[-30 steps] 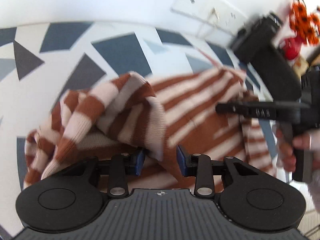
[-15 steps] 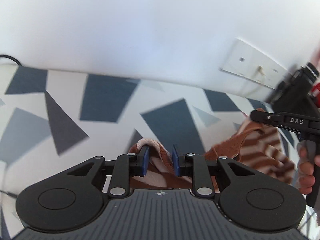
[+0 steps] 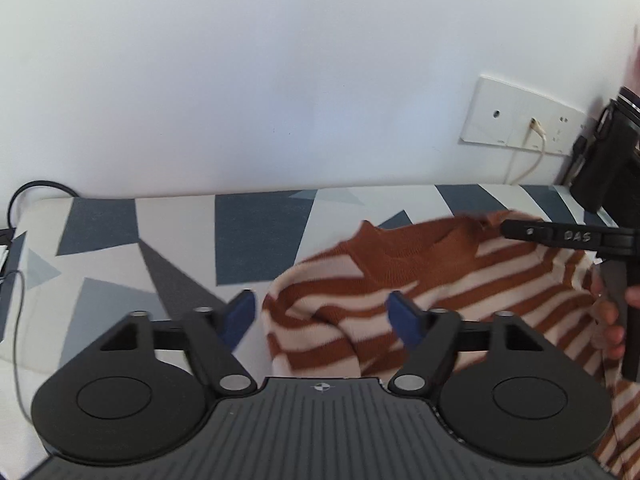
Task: Fold clothes
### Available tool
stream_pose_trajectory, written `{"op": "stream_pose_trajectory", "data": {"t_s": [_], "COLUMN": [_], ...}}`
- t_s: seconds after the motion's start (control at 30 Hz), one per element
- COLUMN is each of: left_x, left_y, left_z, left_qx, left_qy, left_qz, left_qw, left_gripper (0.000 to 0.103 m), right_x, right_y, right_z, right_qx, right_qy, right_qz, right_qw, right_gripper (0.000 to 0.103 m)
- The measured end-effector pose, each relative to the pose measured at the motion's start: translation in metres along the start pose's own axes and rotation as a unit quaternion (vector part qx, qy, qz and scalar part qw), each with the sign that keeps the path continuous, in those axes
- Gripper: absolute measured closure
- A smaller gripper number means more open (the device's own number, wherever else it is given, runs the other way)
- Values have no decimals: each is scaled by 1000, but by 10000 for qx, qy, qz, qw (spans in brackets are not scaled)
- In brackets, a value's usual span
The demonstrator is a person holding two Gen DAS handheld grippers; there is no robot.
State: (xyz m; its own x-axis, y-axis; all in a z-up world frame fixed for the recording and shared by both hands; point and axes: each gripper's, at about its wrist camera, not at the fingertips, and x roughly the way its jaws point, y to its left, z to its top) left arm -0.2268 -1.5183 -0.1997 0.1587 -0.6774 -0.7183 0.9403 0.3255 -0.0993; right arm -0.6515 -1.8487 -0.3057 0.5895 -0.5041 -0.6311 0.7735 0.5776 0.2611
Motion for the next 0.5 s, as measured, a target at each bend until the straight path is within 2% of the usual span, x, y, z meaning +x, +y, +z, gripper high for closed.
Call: {"op": "stream_pose_trajectory", "data": {"t_s": [0.17, 0.3, 0.4, 0.43, 0.5], "left_x": [-26, -42, -48, -49, -48], "left_y": [5, -8, -22, -26, -32], "left_z": [-41, -71, -85, -87, -88], "left_qx": [-442, -504, -365, -265, -14], "left_qy": [568, 785, 823, 832, 867], "left_qz": [-138, 93, 244, 318, 531], "left_qw": [9973, 9956, 9956, 9957, 9948], "left_gripper": [23, 23, 25, 31, 55], "right_x": [-58, -100, -116, -117, -119], "right_y": [-25, -37, -35, -36, -39], "right_z": [-23, -48, -65, -68, -75], "right_qx": [119, 367, 5, -92, -139], "right_qy": [-25, -51, 75, 162, 265], "right_qz": [-242, -636, -1024, -1119, -1372], "right_qw": [9996, 9973, 9947, 9935, 9901], "right_gripper": [42, 43, 43, 44, 45]}}
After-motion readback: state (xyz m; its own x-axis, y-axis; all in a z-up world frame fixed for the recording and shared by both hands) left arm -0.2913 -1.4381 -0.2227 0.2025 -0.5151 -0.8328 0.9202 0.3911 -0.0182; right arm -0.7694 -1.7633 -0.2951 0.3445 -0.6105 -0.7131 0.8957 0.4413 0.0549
